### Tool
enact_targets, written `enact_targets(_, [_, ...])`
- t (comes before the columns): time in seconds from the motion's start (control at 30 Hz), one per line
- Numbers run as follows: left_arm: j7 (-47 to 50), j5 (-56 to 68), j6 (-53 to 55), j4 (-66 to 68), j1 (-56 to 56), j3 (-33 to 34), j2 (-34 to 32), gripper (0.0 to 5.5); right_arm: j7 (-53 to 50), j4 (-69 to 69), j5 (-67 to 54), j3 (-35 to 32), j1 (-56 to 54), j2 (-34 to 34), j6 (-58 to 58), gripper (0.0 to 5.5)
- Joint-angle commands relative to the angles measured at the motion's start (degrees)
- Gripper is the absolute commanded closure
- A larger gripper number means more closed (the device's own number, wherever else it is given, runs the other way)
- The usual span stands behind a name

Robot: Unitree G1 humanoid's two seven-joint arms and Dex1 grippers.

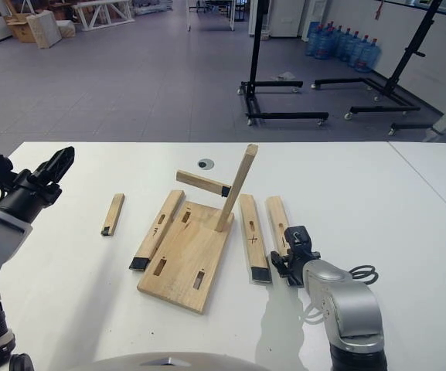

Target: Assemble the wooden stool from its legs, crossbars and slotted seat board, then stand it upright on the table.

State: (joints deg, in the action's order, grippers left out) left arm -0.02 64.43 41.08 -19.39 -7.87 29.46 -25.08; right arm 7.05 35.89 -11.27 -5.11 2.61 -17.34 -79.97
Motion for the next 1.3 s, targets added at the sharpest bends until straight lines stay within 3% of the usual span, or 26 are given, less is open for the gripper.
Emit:
enact_targets(0.03, [-0.2, -0.9, -0.3, 0.0, 0.1, -0.6, 0.3, 2.16, -0.9, -2.3, 1.1, -0.3, 1.1, 0.1, -0.5, 2.96])
enact_targets(0.13, [0.0, -1.0, -0.5, -0.1, 0.2, -1.1, 0.7, 2.16, -1.4, -2.9, 1.2, -0.9, 1.2, 0.5, -0.5, 3.49])
enact_targets(0.33, [-1.2, -0.7, -0.1, 0.8, 0.0, -1.1, 0.2, 2.16, 0.7, -5.2, -0.6, -5.3, -0.9, 0.2, 2.1, 3.49])
enact_targets(0.5, [-12.1, 10.9, 5.3, -1.7, -1.3, -0.8, -4.1, 2.16, 10.2, -18.5, -7.2, -19.8, -22.8, -9.7, 18.7, 3.49])
enact_targets(0.63, [-16.8, 25.8, 7.0, -4.5, -8.3, -3.1, -4.9, 2.16, 26.4, -27.3, -23.0, -26.0, -44.3, -17.3, 22.6, 3.49])
enact_targets(0.73, [-17.3, 31.5, 6.5, -4.7, -14.7, -7.6, -3.8, 2.16, 33.1, -28.4, -35.3, -24.6, -51.6, -16.5, 17.3, 3.49])
enact_targets(0.87, [-15.6, 35.0, 5.1, -3.3, -20.9, -12.0, -2.5, 2.16, 33.4, -20.8, -47.1, -18.0, -48.0, -9.1, 11.9, 3.49])
enact_targets(1.3, [-9.5, 36.1, 3.4, 1.5, -23.2, -15.1, -1.9, 0.36, 24.4, -14.5, -61.1, -11.8, -41.6, -6.1, 11.8, 3.49])
